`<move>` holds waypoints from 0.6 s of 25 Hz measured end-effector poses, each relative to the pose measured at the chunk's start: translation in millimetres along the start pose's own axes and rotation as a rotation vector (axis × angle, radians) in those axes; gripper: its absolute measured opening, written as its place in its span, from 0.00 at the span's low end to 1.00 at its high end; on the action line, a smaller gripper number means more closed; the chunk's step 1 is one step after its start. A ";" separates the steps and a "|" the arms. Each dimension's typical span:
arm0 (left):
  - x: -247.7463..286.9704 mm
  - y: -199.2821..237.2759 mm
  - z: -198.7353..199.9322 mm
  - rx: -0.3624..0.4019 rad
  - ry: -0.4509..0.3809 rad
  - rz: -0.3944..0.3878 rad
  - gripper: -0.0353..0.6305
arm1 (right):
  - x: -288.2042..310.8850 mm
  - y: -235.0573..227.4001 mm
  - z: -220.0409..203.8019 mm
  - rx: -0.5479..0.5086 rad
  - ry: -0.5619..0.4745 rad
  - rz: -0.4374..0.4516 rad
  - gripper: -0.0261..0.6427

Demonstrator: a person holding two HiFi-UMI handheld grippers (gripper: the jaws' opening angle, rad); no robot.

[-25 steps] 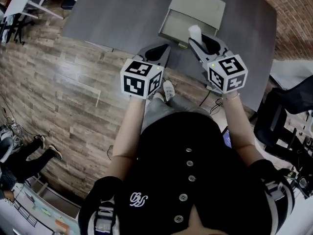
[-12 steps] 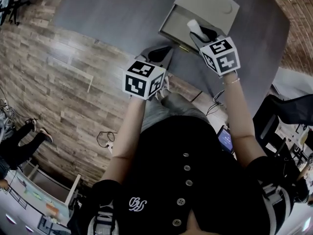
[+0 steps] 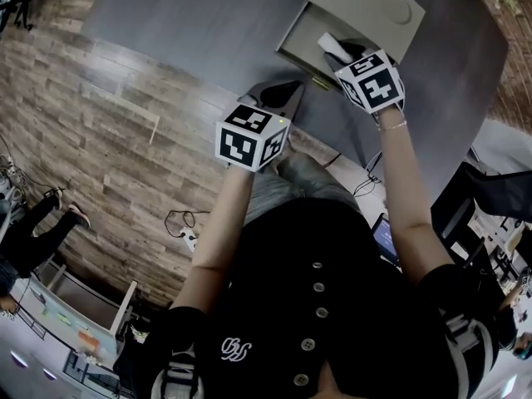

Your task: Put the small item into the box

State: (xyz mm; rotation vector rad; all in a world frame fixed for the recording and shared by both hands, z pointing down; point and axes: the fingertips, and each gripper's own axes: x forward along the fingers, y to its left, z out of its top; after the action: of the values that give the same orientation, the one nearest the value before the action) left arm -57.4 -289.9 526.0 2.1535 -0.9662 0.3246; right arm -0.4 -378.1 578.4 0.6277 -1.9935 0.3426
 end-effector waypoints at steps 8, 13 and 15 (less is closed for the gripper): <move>-2.2 -0.9 0.8 0.010 0.005 -0.008 0.07 | -4.6 -3.1 3.0 0.001 -0.026 -0.020 0.37; -9.1 -4.8 4.0 0.027 -0.001 -0.006 0.07 | -25.2 2.1 20.2 0.035 -0.133 -0.024 0.39; -12.6 -6.2 6.8 0.041 -0.008 -0.006 0.07 | -35.0 4.3 26.3 0.051 -0.177 -0.029 0.39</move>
State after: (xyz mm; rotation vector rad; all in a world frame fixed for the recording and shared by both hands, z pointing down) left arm -62.0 -285.2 511.8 2.1954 -0.9653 0.3360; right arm -8.5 -377.3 535.2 0.7406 -2.1478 0.3309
